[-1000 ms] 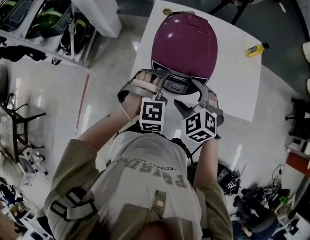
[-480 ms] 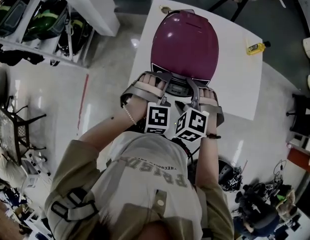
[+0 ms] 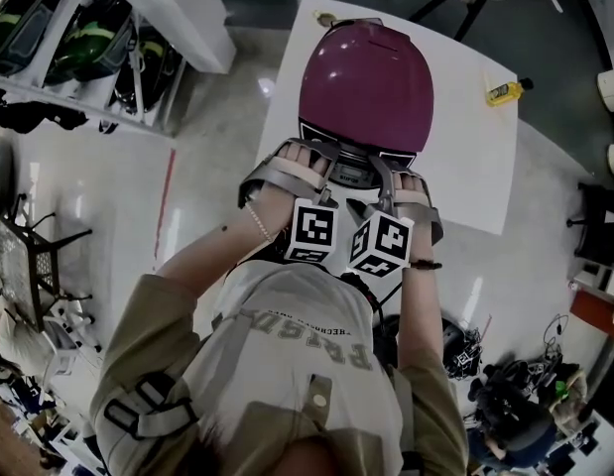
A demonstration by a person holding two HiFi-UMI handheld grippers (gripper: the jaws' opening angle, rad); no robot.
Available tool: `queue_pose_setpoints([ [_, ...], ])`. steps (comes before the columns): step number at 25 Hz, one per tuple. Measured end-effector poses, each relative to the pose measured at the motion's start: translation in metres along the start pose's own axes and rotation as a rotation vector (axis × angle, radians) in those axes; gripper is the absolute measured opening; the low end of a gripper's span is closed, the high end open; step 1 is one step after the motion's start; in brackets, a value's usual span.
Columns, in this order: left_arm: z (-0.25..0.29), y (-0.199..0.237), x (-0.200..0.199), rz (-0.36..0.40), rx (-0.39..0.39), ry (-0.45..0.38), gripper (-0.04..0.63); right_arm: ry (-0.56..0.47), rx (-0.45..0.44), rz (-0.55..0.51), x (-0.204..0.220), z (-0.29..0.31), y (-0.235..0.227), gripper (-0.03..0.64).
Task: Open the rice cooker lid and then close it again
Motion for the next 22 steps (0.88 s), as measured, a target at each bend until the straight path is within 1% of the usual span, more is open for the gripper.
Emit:
queue_pose_setpoints([
  [11, -0.0019, -0.0007, 0.0037, 0.021, 0.009, -0.014, 0.528, -0.008, -0.018, 0.043, -0.0037, -0.0001, -0.0022, 0.398],
  [16, -0.0001, -0.0009, 0.0058, 0.025, 0.012, -0.034, 0.528, -0.023, -0.025, 0.083, -0.0051, 0.0026, -0.002, 0.408],
  [22, -0.0004, 0.0026, 0.0072, 0.026, 0.015, -0.072, 0.528, -0.017, -0.031, 0.095, -0.0046, 0.0031, -0.0076, 0.408],
])
Point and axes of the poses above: the fingertips, and each gripper's own axes: z forward along the fingers, y to its left, x out of its underside, the point moved 5 cm from there along -z, backward along the fingers, and after that the axes turned 1 degree about x, right-handed, at the moved point
